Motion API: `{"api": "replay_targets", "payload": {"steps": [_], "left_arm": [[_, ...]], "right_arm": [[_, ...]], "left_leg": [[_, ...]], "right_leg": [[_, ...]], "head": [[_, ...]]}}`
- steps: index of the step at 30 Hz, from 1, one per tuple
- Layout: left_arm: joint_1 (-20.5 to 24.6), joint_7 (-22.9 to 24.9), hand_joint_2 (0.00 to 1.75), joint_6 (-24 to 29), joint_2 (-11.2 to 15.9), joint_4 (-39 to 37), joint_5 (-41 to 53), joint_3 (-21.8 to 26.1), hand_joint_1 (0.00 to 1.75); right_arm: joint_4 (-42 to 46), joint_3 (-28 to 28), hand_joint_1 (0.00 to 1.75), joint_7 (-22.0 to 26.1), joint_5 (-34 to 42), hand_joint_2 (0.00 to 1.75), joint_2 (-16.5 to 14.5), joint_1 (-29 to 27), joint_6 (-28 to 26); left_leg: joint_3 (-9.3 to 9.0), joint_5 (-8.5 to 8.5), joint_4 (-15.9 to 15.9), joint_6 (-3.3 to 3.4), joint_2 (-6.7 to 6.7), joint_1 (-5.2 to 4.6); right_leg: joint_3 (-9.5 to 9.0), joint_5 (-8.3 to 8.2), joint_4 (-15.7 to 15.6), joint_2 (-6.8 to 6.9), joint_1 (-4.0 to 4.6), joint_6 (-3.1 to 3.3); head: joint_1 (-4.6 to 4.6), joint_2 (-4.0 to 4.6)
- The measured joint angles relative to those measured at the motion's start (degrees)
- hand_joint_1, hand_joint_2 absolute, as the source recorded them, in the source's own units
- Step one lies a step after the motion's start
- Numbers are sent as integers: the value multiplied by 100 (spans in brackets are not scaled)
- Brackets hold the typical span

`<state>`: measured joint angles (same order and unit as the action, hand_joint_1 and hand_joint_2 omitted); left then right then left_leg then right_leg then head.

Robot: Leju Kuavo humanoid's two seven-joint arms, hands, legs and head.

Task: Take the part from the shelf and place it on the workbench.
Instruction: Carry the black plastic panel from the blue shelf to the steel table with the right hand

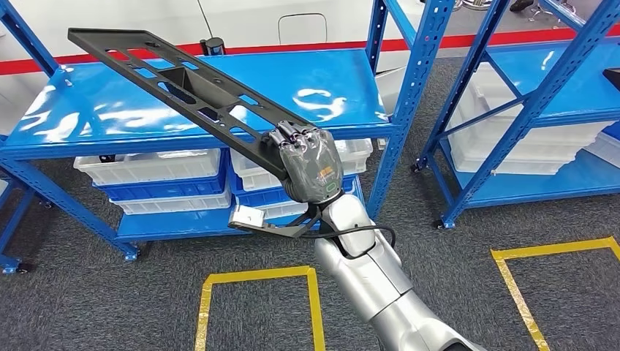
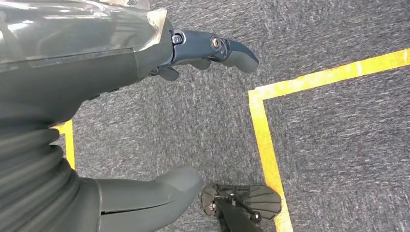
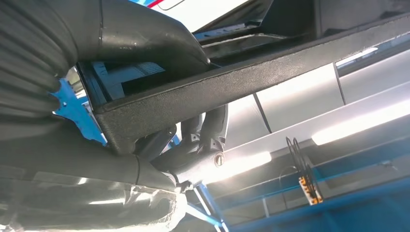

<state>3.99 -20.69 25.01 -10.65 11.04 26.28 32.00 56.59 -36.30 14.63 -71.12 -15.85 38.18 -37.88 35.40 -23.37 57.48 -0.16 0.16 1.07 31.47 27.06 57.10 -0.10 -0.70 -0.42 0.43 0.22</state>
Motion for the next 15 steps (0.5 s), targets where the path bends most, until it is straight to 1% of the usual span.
{"api": "replay_targets", "payload": {"steps": [1, 2, 3, 4, 5, 6, 7, 8, 9, 10, 11, 12, 13, 14, 15], "left_arm": [[-1, 3, 175, 10, 3, 0, -5, 4, 0], [-1, 8, 175, 21, 8, 0, -14, 9, 0], [-1, 13, 175, 33, 13, 0, -23, 18, 0], [-2, 19, 175, 42, 16, 0, -31, 30, 0], [-4, 25, 175, 50, 17, 0, -39, 42, 0], [-7, 31, 175, 56, 21, 0, -42, 55, 0], [-9, 37, 175, 61, 25, 0, -46, 65, 0], [-10, 41, 175, 65, 31, 0, -50, 72, 0], [-10, 44, 175, 68, 37, 0, -51, 75, 0], [-5, 46, 175, 69, 43, 0, -53, 77, 0], [-1, 47, 175, 71, 48, 0, -53, 78, 0], [2, 50, 175, 74, 50, 0, -53, 79, 0], [4, 56, 175, 79, 51, 0, -53, 80, 0], [2, 61, 175, 83, 50, 0, -53, 82, 0], [2, 67, 175, 85, 48, 0, -54, 83, 0]], "right_arm": [[2, -1, 175, -4, -1, 175, -23, 1, 0], [3, -1, 175, -9, -2, 175, -47, 1, 0], [4, -2, 175, -17, -2, 175, -71, 0, 1], [4, -3, 175, -26, -2, 175, -85, -1, 3], [4, -5, 175, -35, -1, 175, -94, -5, 5], [4, -6, 175, -43, -1, 175, -97, -12, 7], [4, -7, 175, -49, 0, 175, -98, -22, 8], [4, -7, 175, -51, 0, 175, -100, -31, 9], [4, -8, 175, -52, 0, 175, -104, -37, 9], [6, -8, 175, -53, 2, 175, -114, -37, 9], [9, -8, 175, -56, 5, 175, -125, -30, 10], [14, -8, 175, -60, 10, 175, -136, -21, 12], [20, -9, 175, -63, 16, 175, -145, -10, 15], [25, -11, 175, -66, 21, 175, -150, 0, 18], [30, -14, 175, -66, 26, 175, -154, 8, 21]], "left_leg": [[37, -67, 70, -30, -2, 14], [117, -206, 244, -56, -5, 25], [246, -410, 545, -80, -10, 35], [411, -635, 935, -101, -12, 37], [569, -812, 1316, -118, -15, 39], [664, -902, 1572, -126, -16, 39], [649, -881, 1611, -124, -15, 40], [507, -758, 1406, -112, -15, 40], [287, -592, 1054, -96, -15, 40], [41, -461, 649, -81, -17, 31], [-143, -366, 326, -62, -23, 18], [-240, -327, 142, -45, -28, 1], [-271, -322, 58, -26, -34, -18], [-254, -296, 46, 3, -36, -30], [-246, -266, 24, 47, -30, -19]], "right_leg": [[11, -26, -6, 3, -18, 45], [24, -53, -16, 6, -39, 88], [46, -75, -20, 9, -41, 125], [73, -94, -18, 12, -31, 154], [101, -109, -14, 15, -18, 169], [126, -125, -11, 16, -5, 181], [144, -137, -7, 17, 4, 181], [156, -147, -2, 15, 11, 178], [160, -154, 2, 13, 14, 174], [164, -161, 8, 11, 25, 161], [172, -169, 16, 11, 40, 145], [184, -181, 21, 11, 54, 123], [198, -197, 20, 12, 66, 95], [211, -215, 13, 13, 69, 66], [233, -220, 18, 12, 73, 35]], "head": [[-11, 0], [-35, 0], [-64, 0], [-95, 0], [-117, 0], [-127, 0], [-133, 0], [-138, 0], [-143, 0], [-148, 0], [-146, 0], [-142, 0], [-136, 0], [-128, 0], [-126, 0]]}}
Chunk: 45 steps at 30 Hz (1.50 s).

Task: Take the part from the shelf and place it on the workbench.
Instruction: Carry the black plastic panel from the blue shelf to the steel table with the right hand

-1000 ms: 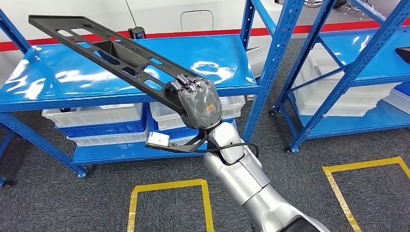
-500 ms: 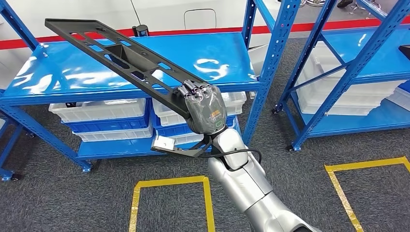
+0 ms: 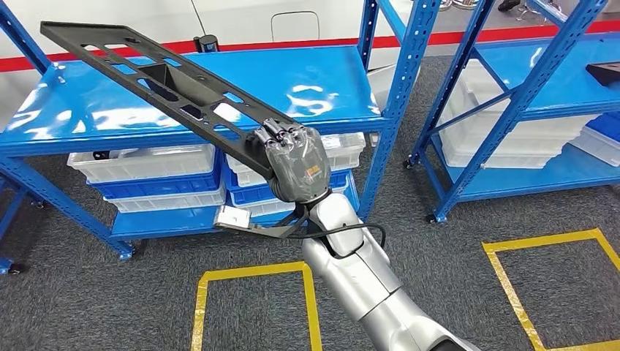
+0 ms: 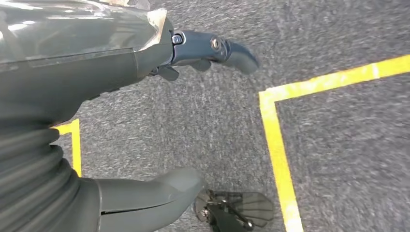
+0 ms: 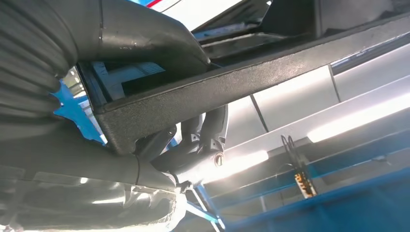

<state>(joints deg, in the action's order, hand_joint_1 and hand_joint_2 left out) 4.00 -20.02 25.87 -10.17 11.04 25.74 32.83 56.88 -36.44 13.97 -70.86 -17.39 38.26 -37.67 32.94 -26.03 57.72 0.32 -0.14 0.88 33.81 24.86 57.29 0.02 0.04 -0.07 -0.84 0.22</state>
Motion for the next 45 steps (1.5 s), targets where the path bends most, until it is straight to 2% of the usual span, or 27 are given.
{"api": "replay_targets", "payload": {"steps": [2, 3, 5, 6, 7, 8, 10, 12, 14, 16, 18, 20, 21, 22, 23, 25, 27, 29, 32, 34, 36, 37, 38, 39, 41, 43, 45], "left_arm": [[2, 3, 175, 1, -5, 0, -1, 3, 0], [3, -1, 175, -1, -9, 0, -2, 3, 0], [2, -13, 175, -4, -15, 0, -2, 4, 0], [-2, -16, 175, -7, -19, 0, -2, 5, 0], [-6, -18, 175, -9, -21, 0, -2, 6, 0], [-8, -19, 175, -11, -23, 0, -2, 7, 0], [-8, -20, 175, -14, -28, 0, -2, 8, 0], [-6, -22, 175, -14, -29, 0, -2, 11, 0], [-6, -25, 175, -14, -32, 0, -2, 18, 0], [-7, -25, 175, -14, -37, 0, -2, 26, 0], [-7, -29, 175, -14, -37, 0, -2, 31, 0], [-10, -37, 175, -14, -36, 0, -2, 35, 0], [-12, -40, 175, -14, -36, 0, -2, 38, 0], [-14, -42, 175, -14, -35, 0, -2, 42, 0], [-17, -44, 175, -14, -33, 0, -2, 45, 0], [-14, -53, 175, -14, -29, 0, -3, 51, 0], [-6, -68, 175, -14, -26, 0, -8, 54, 0], [-6, -78, 175, -13, -26, 0, -10, 56, 0], [-7, -85, 175, -5, -27, 0, -8, 56, 0], [-3, -104, 175, -9, -28, 0, -5, 56, 0], [-5, -127, 175, -21, -29, 0, -1, 56, 0], [-9, -137, 175, -31, -30, 0, 2, 56, 0], [-11, -144, 175, -40, -32, 0, 5, 56, 0], [-13, -150, 175, -49, -36, 0, 9, 56, 0], [-11, -157, 175, -60, -46, 0, 28, 56, 0], [-9, -163, 175, -67, -50, 0, 57, 55, 0], [-7, -170, 175, -69, -51, 0, 73, 54, 0]], "right_arm": [[4, -5, 175, -3, 21, 175, 2, 18, 6], [5, -7, 175, -4, 35, 175, 8, 22, 9], [5, -9, 175, -7, 63, 175, 32, 14, 14], [5, -10, 175, -7, 69, 175, 50, -1, 14], [5, -11, 175, -7, 73, 175, 67, -16, 14], [5, -13, 175, -7, 74, 175, 80, -27, 14], [6, -20, 175, -7, 74, 175, 91, -28, 14], [8, -28, 175, -7, 76, 175, 89, -17, 14], [9, -32, 175, -7, 81, 175, 87, -15, 14], [10, -32, 175, -8, 83, 175, 85, -15, 14], [10, -32, 175, -9, 84, 175, 78, -12, 14], [10, -32, 175, -9, 87, 175, 77, -19, 14], [10, -32, 175, -9, 89, 175, 79, -32, 14], [10, -32, 175, -9, 90, 175, 81, -47, 14], [10, -32, 175, -9, 91, 175, 83, -61, 14], [19, -32, 175, -9, 94, 175, 84, -74, 16], [41, -32, 175, -9, 100, 175, 81, -70, 19], [57, -33, 175, -9, 107, 175, 79, -65, 22], [70, -34, 175, -9, 111, 175, 86, -63, 23], [78, -33, 175, -9, 119, 175, 108, -62, 23], [82, -32, 175, -9, 128, 175, 149, -71, 21], [82, -32, 175, -9, 132, 175, 176, -81, 20], [82, -31, 175, -9, 134, 175, 204, -91, 18], [83, -31, 175, -9, 135, 175, 229, -99, 16], [93, -27, 175, -10, 135, 175, 255, -103, 14], [110, -24, 175, -14, 133, 175, 266, -99, 11], [127, -20, 175, -25, 132, 175, 278, -99, 10]], "left_leg": [[16, 73, -61, 103, 18, 20], [32, 107, -84, 149, 26, 30], [89, 149, -86, 184, 31, 19], [114, 165, -85, 184, 30, 18], [134, 181, -82, 175, 30, 19], [148, 195, -78, 162, 27, 21], [169, 213, -58, 128, 24, 22], [190, 218, -30, 70, 24, 2], [207, 238, -27, -4, 25, -2], [247, 216, 14, -66, 23, 29], [412, -51, 372, -115, 19, 52], [719, -469, 1098, -155, 18, 59], [848, -603, 1414, -168, 17, 60], [895, -634, 1560, -170, 18, 61], [829, -558, 1490, -164, 18, 61], [409, -241, 787, -136, 19, 61], [71, -48, 178, -113, 19, 35], [36, -21, 64, -86, 15, 2], [50, 68, -22, 53, 27, 18], [78, 128, -68, 139, 39, 29], [132, 161, -67, 162, 39, 23], [154, 178, -65, 161, 38, 21], [172, 194, -62, 151, 36, 22], [184, 207, -58, 139, 33, 23], [200, 222, -34, 101, 29, 15], [218, 235, -10, 38, 29, 0], [235, 269, -22, -43, 31, 8]], "right_leg": [[126, 136, 213, -1, 4, -20], [264, 296, 509, -2, 1, -6], [610, 663, 1323, -3, -18, 20], [728, 773, 1625, -2, -27, 6], [735, 794, 1709, -2, -38, -29], [615, 725, 1537, -1, -50, -78], [124, 466, 679, 2, -78, -158], [-208, 293, 65, 1, -74, -148], [-228, 246, -3, -7, -49, -85], [-203, 196, -8, -9, -87, -2], [-183, 146, -25, -5, -126, 78], [-142, 120, -22, -1, -104, 119], [-121, 110, -19, 1, -90, 131], [-103, 102, -13, 1, -79, 138], [-90, 98, -5, 0, -71, 141], [-81, 95, 20, -4, -64, 140], [-62, 81, 36, -5, -31, 110], [-39, 51, 22, -3, -7, 48], [48, 119, 124, -3, -2, -34], [302, 416, 671, -3, -7, -15], [637, 747, 1461, -3, -20, -4], [718, 822, 1683, -3, -28, -27], [679, 805, 1667, -2, -37, -69], [513, 705, 1399, -2, -49, -120], [23, 436, 534, -1, -68, -186], [-228, 292, 48, -5, -62, -151], [-223, 246, 10, -11, -48, -69]], "head": [[27, 0], [50, 0], [97, 0], [109, 0], [119, 0], [130, 0], [155, 0], [163, 0], [148, 0], [133, 0], [85, 0], [25, 0], [8, 0], [4, 0], [0, 0], [-12, 0], [-16, 0], [-5, 0], [17, 0], [60, 0], [95, 0], [104, 0], [111, 0], [123, 0], [147, 0], [150, 0], [134, 0]]}}
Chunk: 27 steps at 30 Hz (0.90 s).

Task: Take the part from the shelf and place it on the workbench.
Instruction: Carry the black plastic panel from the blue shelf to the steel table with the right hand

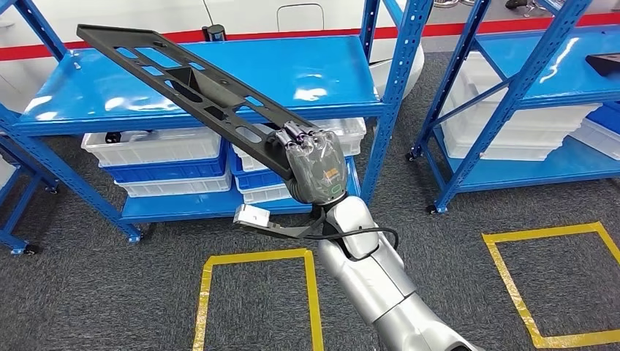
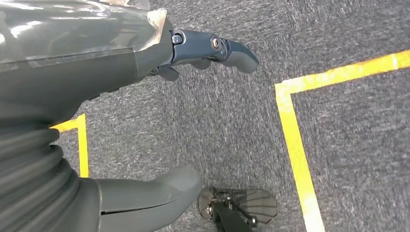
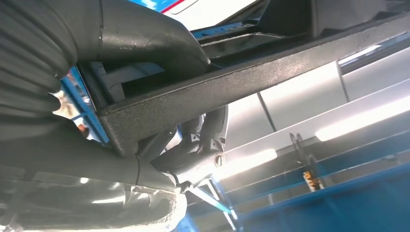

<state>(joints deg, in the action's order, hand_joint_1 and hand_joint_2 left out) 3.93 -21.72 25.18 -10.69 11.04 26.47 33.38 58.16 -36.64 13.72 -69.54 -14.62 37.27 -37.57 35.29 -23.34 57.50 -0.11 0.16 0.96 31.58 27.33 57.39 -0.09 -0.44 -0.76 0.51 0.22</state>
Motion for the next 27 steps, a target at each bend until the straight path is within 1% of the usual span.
{"api": "replay_targets", "payload": {"steps": [1, 2, 3, 4, 5, 6, 7, 8, 9, 10, 11, 12, 13, 14, 15, 17, 18, 19, 20, 21, 22, 23, 24, 25, 26, 27], "left_arm": [[0, -2, 175, 1, 0, 0, 2, 0, 0], [-1, -3, 175, 2, 1, 0, 3, 0, 0], [-1, -3, 175, 3, 3, 0, 4, 0, 0], [-2, -3, 175, 4, 5, 0, 6, 0, 0], [-2, -3, 175, 4, 7, 0, 8, 0, 0], [-3, -3, 175, 4, 7, 0, 9, 0, 0], [-4, -3, 175, 4, 7, 0, 10, 0, 0], [-4, -3, 175, 4, 7, 0, 10, 0, 0], [-4, -3, 175, 4, 7, 0, 12, 0, 0], [-3, -3, 175, 4, 9, 0, 17, 0, 0], [2, -3, 175, 4, 14, 0, 26, 0, 0], [7, -3, 175, 4, 18, 0, 37, -1, 0], [12, -3, 175, 4, 21, 0, 49, -1, 0], [14, -3, 175, 3, 22, 0, 57, -2, 0], [12, -3, 175, 3, 22, 0, 61, -2, 0], [11, -3, 175, 3, 22, 0, 68, -2, 0], [13, -3, 175, 4, 22, 0, 73, -2, 0], [16, -3, 175, 5, 23, 0, 81, -2, 0], [18, -3, 175, 6, 24, 0, 90, -2, 0], [18, -3, 175, 7, 24, 0, 97, -2, 0], [16, -3, 175, 6, 24, 0, 103, -2, 0], [13, -3, 175, 5, 23, 0, 104, -2, 0], [10, -3, 175, 4, 22, 0, 104, -2, 0], [10, -3, 175, 3, 21, 0, 104, -2, 0], [11, -3, 175, 2, 20, 0, 104, -2, 0], [13, -3, 175, 2, 20, 0, 105, -2, 0]], "right_arm": [[9, 2, 175, -7, 0, 175, 4, 0, 0], [21, 4, 175, -14, -1, 175, 8, -1, 0], [31, 5, 175, -19, -2, 175, 8, -1, 0], [38, 5, 175, -22, -4, 175, 8, -1, 0], [42, 5, 175, -23, -5, 175, 10, -3, 0], [42, 5, 175, -24, -7, 175, 14, -6, 0], [42, 5, 175, -24, -8, 175, 21, -12, 1], [42, 5, 175, -24, -9, 175, 29, -19, 1], [42, 5, 175, -24, -10, 175, 36, -27, 1], [43, 7, 175, -24, -10, 175, 40, -32, 1], [46, 11, 175, -26, -11, 175, 42, -33, 1], [50, 21, 175, -30, -11, 175, 45, -29, -1], [54, 31, 175, -34, -11, 175, 48, -25, -3], [58, 40, 175, -39, -10, 175, 51, -21, -5], [60, 46, 175, -42, -10, 175, 54, -17, -8], [64, 51, 175, -43, -9, 175, 59, -16, -10], [67, 53, 175, -43, -9, 175, 64, -12, -11], [68, 55, 175, -43, -9, 175, 72, -10, -11], [68, 56, 175, -43, -9, 175, 83, -10, -11], [68, 57, 175, -43, -9, 175, 95, -13, -11], [67, 58, 175, -43, -8, 175, 109, -21, -12], [67, 59, 175, -43, -8, 175, 124, -31, -13], [66, 60, 175, -43, -7, 175, 137, -38, -13], [67, 60, 175, -43, -7, 175, 145, -41, -13], [67, 61, 175, -43, -7, 175, 148, -40, -14], [68, 61, 175, -43, -7, 175, 148, -38, -14]], "left_leg": [[18, 0, 8, -36, -1, 17], [60, -61, 77, -66, -3, 31], [145, -198, 260, -92, -5, 41], [278, -400, 561, -115, -7, 51], [446, -632, 960, -136, -8, 53], [605, -816, 1346, -153, -8, 54], [702, -910, 1606, -159, -8, 54], [699, -898, 1667, -153, -8, 54], [569, -777, 1480, -135, -8, 53], [338, -597, 1106, -104, -8, 50], [90, -453, 691, -67, -8, 42], [-106, -343, 348, -33, -5, 27], [-219, -294, 138, -5, -2, 8], [-246, -297, 68, 11, 1, -11], [-235, -276, 52, 28, 4, -27], [-235, -218, -21, 107, 20, -14], [-231, -178, -63, 160, 31, -5], [-221, -143, -96, 206, 42, 5], [-198, -120, -106, 232, 49, 4], [-171, -102, -105, 243, 49, 2], [-147, -87, -104, 244, 49, 0], [-128, -71, -102, 237, 48, 1], [-115, -57, -98, 226, 45, 3], [-106, -47, -91, 213, 42, 6], [-98, -42, -76, 194, 39, 8], [-86, -41, -56, 167, 37, -1]], "right_leg": [[9, -27, -6, 0, -14, 44], [20, -57, -16, 2, -33, 92], [32, -86, -27, 4, -57, 137], [49, -108, -33, 7, -65, 169], [71, -122, -31, 8, -56, 190], [92, -133, -30, 9, -45, 202], [110, -143, -27, 9, -30, 208], [123, -152, -24, 9, -17, 211], [128, -158, -21, 7, -6, 209], [126, -161, -18, 4, 5, 204], [124, -165, -17, 3, 16, 195], [127, -171, -13, 3, 36, 182], [137, -181, -10, 6, 50, 163], [149, -192, -10, 10, 59, 142], [159, -208, -15, 14, 66, 115], [196, -190, 10, 14, 71, 65], [264, -111, 133, 12, 73, 54], [390, 34, 398, 10, 69, 61], [565, 220, 782, 8, 54, 75], [746, 401, 1213, 8, 42, 82], [887, 526, 1557, 8, 31, 67], [926, 564, 1697, 9, 21, 31], [839, 509, 1583, 9, 7, -21], [633, 380, 1232, 11, -10, -78], [372, 239, 760, 14, -31, -122], [153, 117, 355, 14, -40, -136]], "head": [[-5, 0], [-16, 0], [-39, 0], [-70, 0], [-102, 0], [-127, 0], [-137, 0], [-143, 0], [-149, 0], [-157, 0], [-165, 0], [-163, 0], [-163, 0], [-158, 0], [-152, 0], [-144, 0], [-132, 0], [-110, 0], [-87, 0], [-68, 0], [-53, 0], [-44, 0], [-33, 0], [-22, 0], [-10, 0], [0, 0]]}}
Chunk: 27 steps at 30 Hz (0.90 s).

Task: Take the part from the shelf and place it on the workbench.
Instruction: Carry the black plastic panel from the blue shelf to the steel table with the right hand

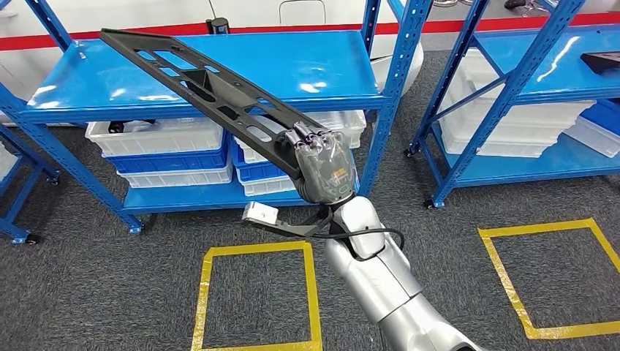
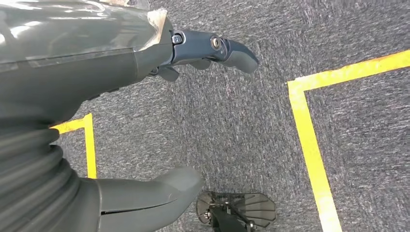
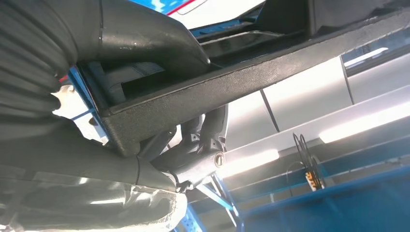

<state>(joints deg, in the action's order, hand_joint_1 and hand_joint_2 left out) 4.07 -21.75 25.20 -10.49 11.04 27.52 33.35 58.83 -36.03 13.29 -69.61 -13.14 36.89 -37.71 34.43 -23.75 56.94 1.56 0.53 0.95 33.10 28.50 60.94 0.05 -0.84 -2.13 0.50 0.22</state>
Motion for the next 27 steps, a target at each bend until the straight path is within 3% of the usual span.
{"api": "replay_targets", "payload": {"steps": [2, 5, 7, 9, 11, 12, 15, 17, 20, 27], "left_arm": [[2, 1, 175, -1, 1, 0, 1, 0, 0], [1, 2, 175, -1, -3, 0, 2, 0, 0], [0, 0, 175, 4, -1, 0, 1, 0, 0], [-4, -17, 175, 11, 0, 0, 1, 0, 0], [-10, -42, 175, 14, 0, 0, 5, 1, 0], [-12, -50, 175, 15, 1, 0, 8, 1, 0], [-8, -62, 175, 14, 4, 0, 8, 1, 0], [-2, -72, 175, 14, -1, 0, 8, 0, 0], [-6, -76, 175, 25, -13, 0, 10, 1, 0], [-7, -81, 175, 86, -13, 0, 16, 2, 0]], "right_arm": [[1, 6, 175, 2, 6, 175, -1, 2, -3], [1, 14, 175, 5, 27, 175, -4, -3, -8], [2, 14, 175, 11, 38, 175, -20, -2, -8], [3, 14, 175, 18, 46, 175, -32, -6, -8], [3, 13, 175, 21, 50, 175, -32, -26, -7], [3, 13, 175, 22, 50, 175, -32, -39, -6], [9, 13, 175, 23, 51, 175, -39, -57, -7], [22, 14, 175, 24, 57, 175, -51, -49, -8], [41, 13, 175, 42, 80, 175, -58, -46, -8], [51, 12, 175, 138, 228, 175, -69, -51, -2]], "left_leg": [[28, 12, 29, -72, -1, -15], [78, 24, 59, -181, -5, 12], [233, -214, 373, -233, -14, 36], [555, -637, 1108, -274, -27, 43], [775, -839, 1655, -292, -38, 43], [730, -781, 1625, -285, -39, 44], [87, -326, 555, -219, -41, 31], [-158, -214, 87, -190, -47, 4], [-134, -187, 39, -180, -54, -39], [-78, -147, 45, -98, -70, -114]], "right_leg": [[-186, -114, -382, -4, 8, 48], [-143, -187, -378, -12, -9, 170], [-117, -236, -392, -10, -45, 253], [-72, -265, -391, -8, -32, 302], [-32, -289, -388, -5, -7, 323], [-21, -298, -387, -5, 2, 327], [-14, -318, -380, -11, 32, 308], [9, -325, -369, -11, 78, 286], [46, -333, -355, -10, 122, 251], [81, -387, -379, -9, 83, 162]], "head": [[-2, 0], [-25, 0], [-62, 0], [-119, 0], [-145, 0], [-150, 0], [-165, 0], [-152, 0], [-105, 0], [-87, 0]]}}
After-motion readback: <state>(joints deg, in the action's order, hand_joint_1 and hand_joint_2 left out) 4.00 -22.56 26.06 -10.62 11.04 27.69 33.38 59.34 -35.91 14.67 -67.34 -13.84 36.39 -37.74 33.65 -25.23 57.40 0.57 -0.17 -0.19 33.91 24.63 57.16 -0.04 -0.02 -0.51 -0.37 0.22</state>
